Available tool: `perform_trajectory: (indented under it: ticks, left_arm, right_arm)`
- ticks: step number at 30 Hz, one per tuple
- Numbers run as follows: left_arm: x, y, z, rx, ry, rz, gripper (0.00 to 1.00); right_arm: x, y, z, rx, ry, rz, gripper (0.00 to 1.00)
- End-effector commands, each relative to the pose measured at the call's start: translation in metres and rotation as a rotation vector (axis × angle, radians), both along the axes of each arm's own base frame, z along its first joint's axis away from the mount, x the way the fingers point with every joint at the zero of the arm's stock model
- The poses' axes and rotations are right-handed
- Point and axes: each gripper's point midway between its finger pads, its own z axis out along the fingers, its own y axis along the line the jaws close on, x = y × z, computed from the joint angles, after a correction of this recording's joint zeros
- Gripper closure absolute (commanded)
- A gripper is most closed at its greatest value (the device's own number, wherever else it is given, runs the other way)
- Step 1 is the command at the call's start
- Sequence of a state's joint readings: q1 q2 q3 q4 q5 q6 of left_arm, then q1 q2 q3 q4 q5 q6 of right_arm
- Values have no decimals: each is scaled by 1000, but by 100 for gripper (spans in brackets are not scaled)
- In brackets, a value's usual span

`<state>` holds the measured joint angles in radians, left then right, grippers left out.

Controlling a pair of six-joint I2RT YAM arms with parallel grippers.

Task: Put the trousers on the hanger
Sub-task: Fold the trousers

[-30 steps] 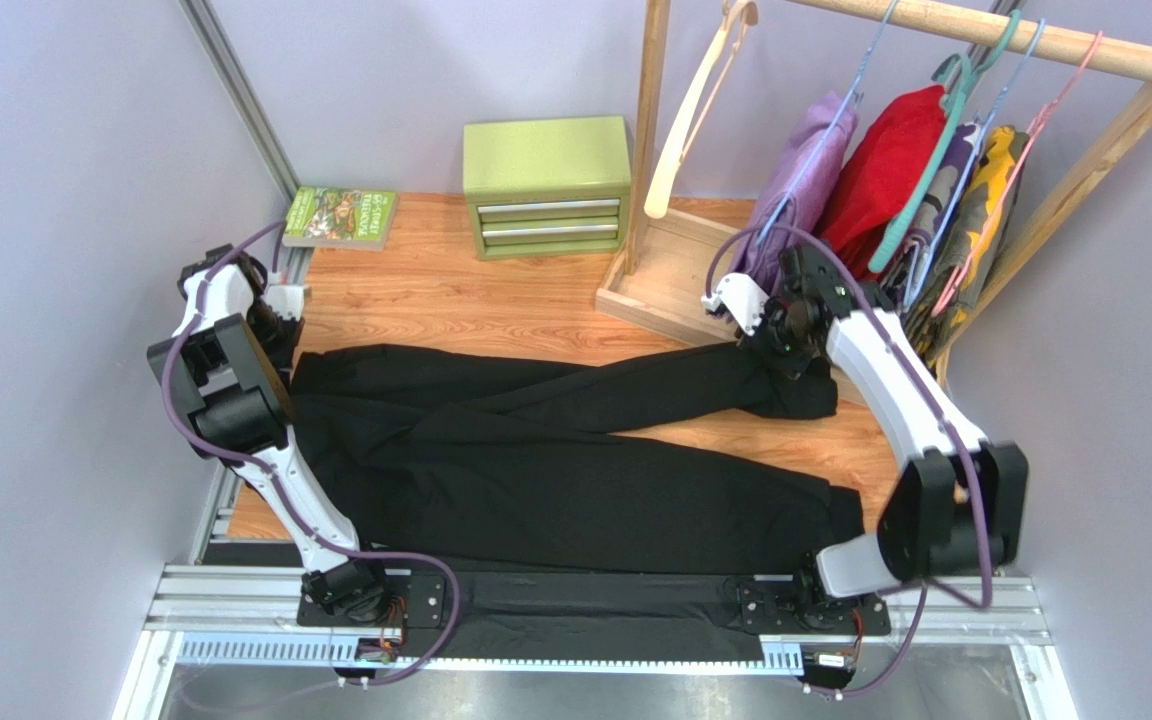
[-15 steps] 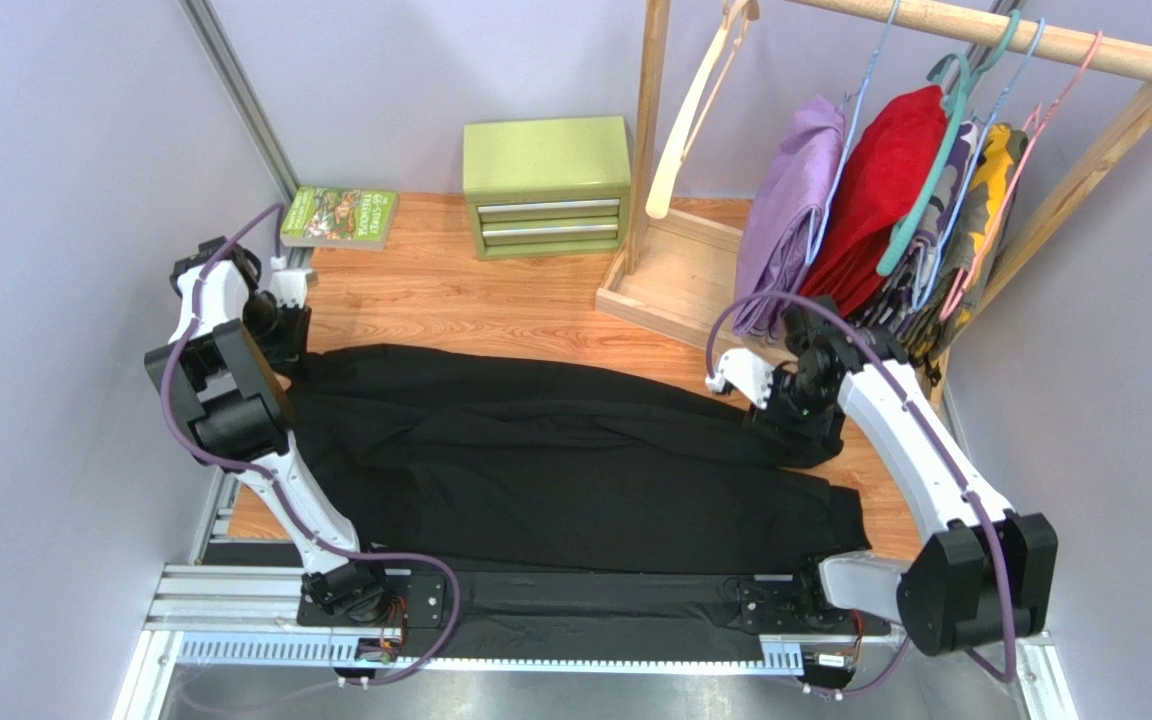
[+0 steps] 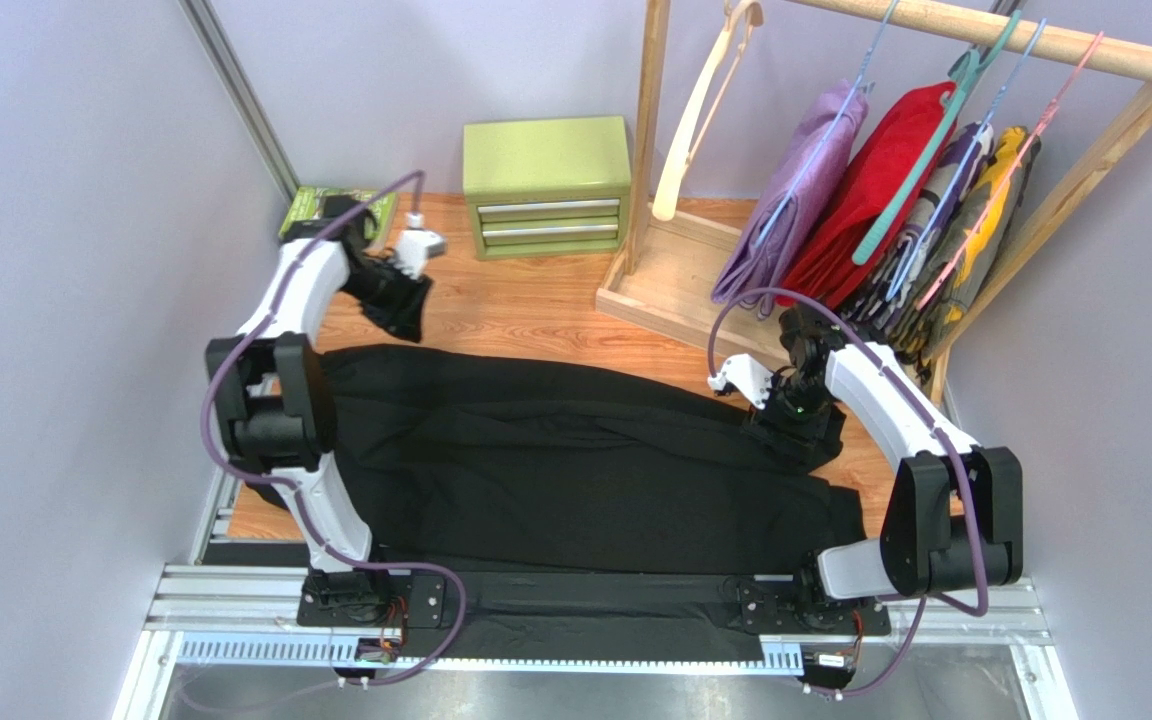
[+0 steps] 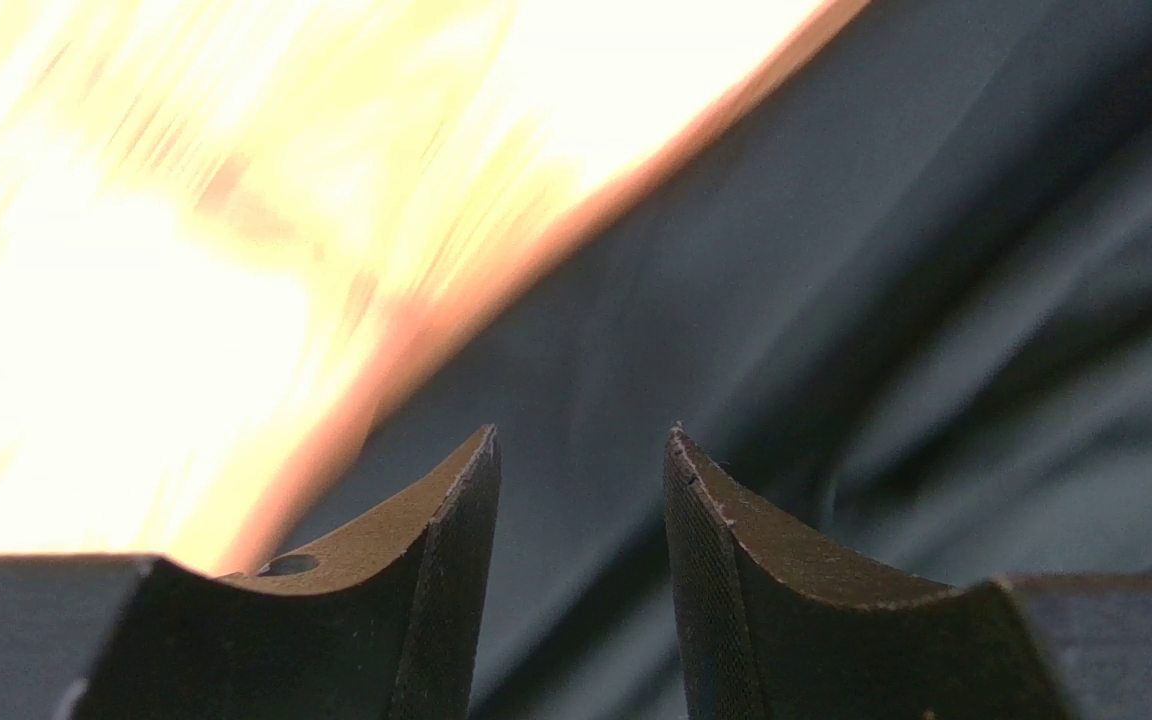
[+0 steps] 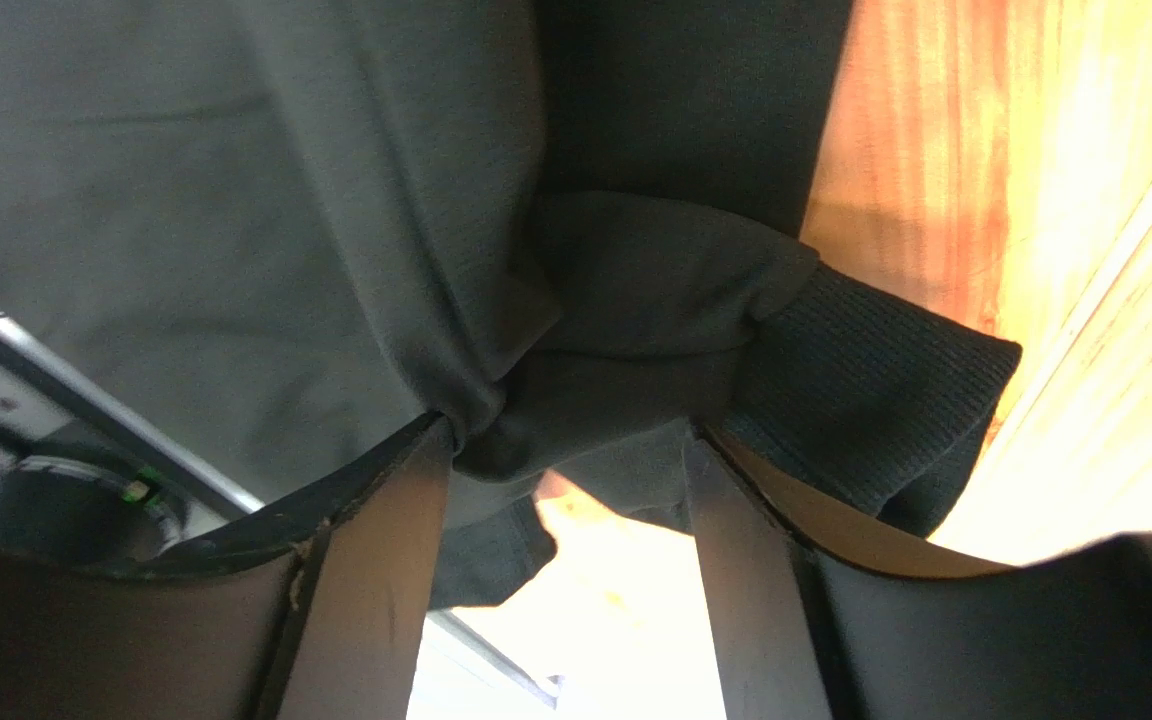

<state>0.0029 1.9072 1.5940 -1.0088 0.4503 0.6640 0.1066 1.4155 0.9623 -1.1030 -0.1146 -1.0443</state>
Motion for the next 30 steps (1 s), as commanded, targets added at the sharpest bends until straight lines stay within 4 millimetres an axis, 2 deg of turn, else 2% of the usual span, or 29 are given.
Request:
perform_trajectory:
  ticks: [1, 2, 5, 8, 9, 12, 14, 17, 19, 20, 21, 23, 25, 26, 28, 29, 30]
  left_arm:
    - [30, -47, -24, 15, -67, -164, 49]
    - [29, -61, -27, 14, -66, -198, 48]
    - [30, -79, -45, 55, -47, -261, 48]
    - [27, -82, -60, 95, -38, -294, 51]
    - [28, -80, -63, 106, -32, -289, 66]
    - [28, -67, -69, 161, -17, -274, 93]
    - [28, -56, -67, 153, -8, -245, 100]
    - [39, -35, -58, 142, -23, -163, 100]
    - [53, -18, -49, 137, -51, -85, 100]
    - [59, -13, -45, 133, -68, -56, 100]
    - [66, -9, -39, 120, -81, -10, 100]
    - [73, -1, -34, 103, -94, 28, 100]
    - [73, -2, -34, 101, -92, 29, 100]
    - [73, -2, -35, 99, -87, 27, 100]
    - [70, -3, -39, 97, -66, 32, 100]
    - [70, -3, -38, 98, -63, 37, 94]
    - [69, -2, -36, 102, -56, 48, 89]
  right_arm:
    - [33, -7, 0, -31, -114, -15, 39]
    - [36, -8, 0, -37, -122, -15, 40]
    - [43, -9, -1, -45, -122, -13, 41]
    - [52, -11, -1, -57, -127, -13, 58]
    - [55, -11, 0, -59, -134, -14, 75]
    - [66, -12, 15, -65, -186, -22, 93]
    - [72, -12, 29, -61, -245, -36, 95]
    - [71, -14, 41, -66, -308, -42, 99]
    - [59, -24, 29, -115, -305, -41, 100]
    - [65, -26, 28, -128, -354, -33, 100]
    - [52, -31, 15, -147, -354, -29, 100]
    - [54, -34, 9, -166, -409, -22, 98]
    - [42, -33, -5, -167, -386, -18, 93]
    - [34, -33, -10, -169, -350, -9, 80]
    - [21, -33, -15, -159, -267, -22, 63]
    - [18, -32, -13, -148, -244, -30, 44]
    - [16, -30, -10, -129, -226, -44, 41]
